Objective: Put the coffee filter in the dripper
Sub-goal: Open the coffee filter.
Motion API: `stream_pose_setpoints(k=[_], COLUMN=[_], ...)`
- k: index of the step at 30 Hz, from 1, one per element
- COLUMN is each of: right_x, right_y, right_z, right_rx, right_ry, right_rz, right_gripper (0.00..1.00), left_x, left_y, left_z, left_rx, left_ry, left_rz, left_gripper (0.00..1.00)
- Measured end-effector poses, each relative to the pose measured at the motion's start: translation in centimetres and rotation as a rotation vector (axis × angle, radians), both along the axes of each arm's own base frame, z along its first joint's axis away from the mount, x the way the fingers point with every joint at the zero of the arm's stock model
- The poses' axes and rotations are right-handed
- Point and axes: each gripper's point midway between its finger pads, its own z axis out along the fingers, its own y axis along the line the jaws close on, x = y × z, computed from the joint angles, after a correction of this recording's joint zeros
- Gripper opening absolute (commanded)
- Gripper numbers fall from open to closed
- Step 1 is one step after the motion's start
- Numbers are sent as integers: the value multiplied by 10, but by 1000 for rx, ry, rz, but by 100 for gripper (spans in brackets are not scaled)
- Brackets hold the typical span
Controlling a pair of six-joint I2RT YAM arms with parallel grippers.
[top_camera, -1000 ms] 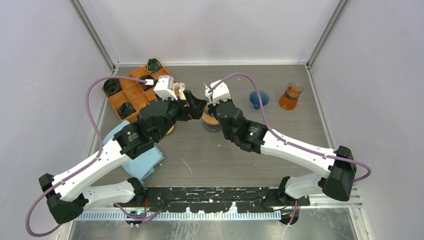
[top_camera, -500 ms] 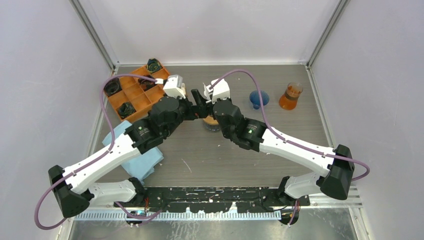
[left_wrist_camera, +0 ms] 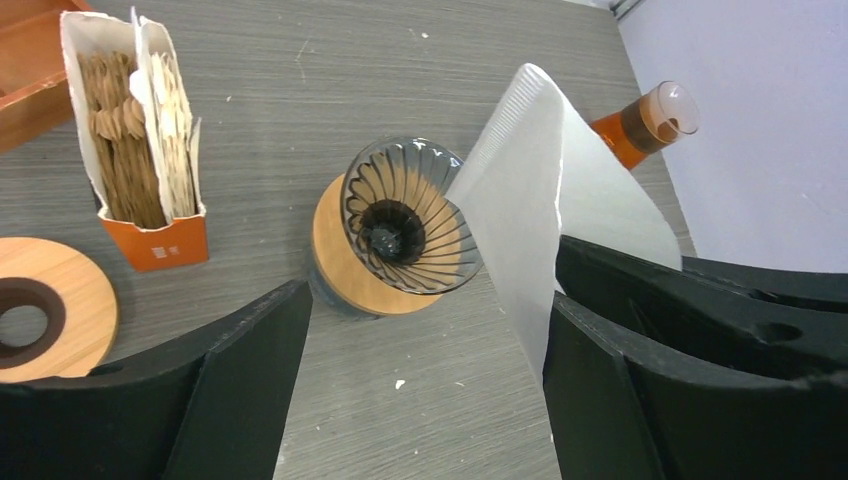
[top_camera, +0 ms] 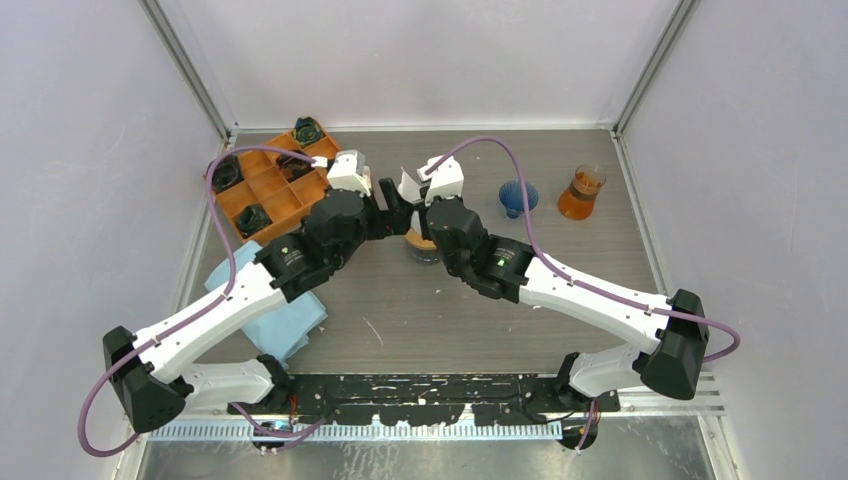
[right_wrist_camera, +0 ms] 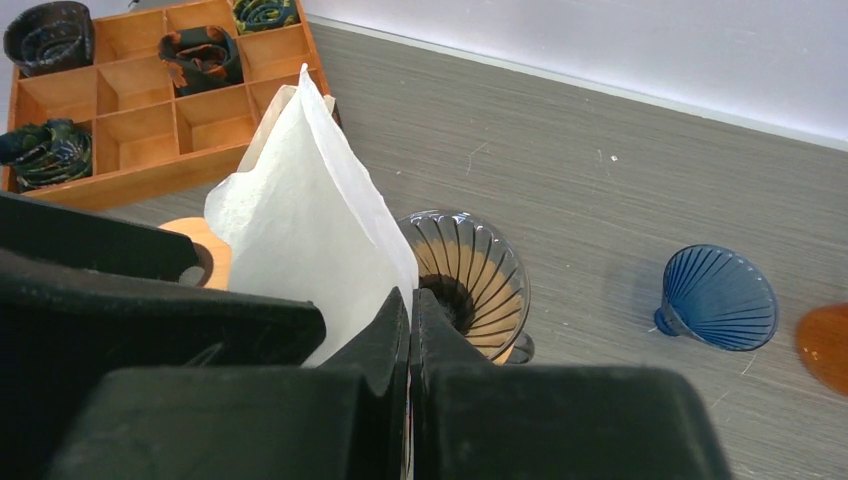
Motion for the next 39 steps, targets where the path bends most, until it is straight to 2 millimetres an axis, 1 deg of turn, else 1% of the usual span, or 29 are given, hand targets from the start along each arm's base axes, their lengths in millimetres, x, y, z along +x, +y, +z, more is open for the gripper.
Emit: stream_pose_setpoints(k=[5,8,15,18,21,26,33,37,39], right_x=[0,2,8,11,13,16,23,25,26], right_y=[0,-3,-18,-23,-26,-27,-32,-32,-32], right_z=[-3,-2,17,19,17,9,6,4,3], right_rx=[23,48,171,215,245,275,318,340,349], right_ry=[24,35,47,60,79,115,154,178,188], right_rz=[5,7,3,10,16,28,43,61,69], right_gripper=[1,1,1,1,1,0,1,0,0], left_x=[4,6,9,9,8,7,8,9,10], left_y=[9,13,19,19,17,15,16,16,15], left_z=[-5,-7,-8,-10,-11,-13,-18,-18,-18], left_rx=[20,28,18,14,8,-12,-20,-27,-31], left_ry=[12,21,30,36,43,58,75,80,82], left_rz=[21,32,35,28,15,0,-8,-16,-23], left_gripper=[77,75,65,63,61,54,48,43,39])
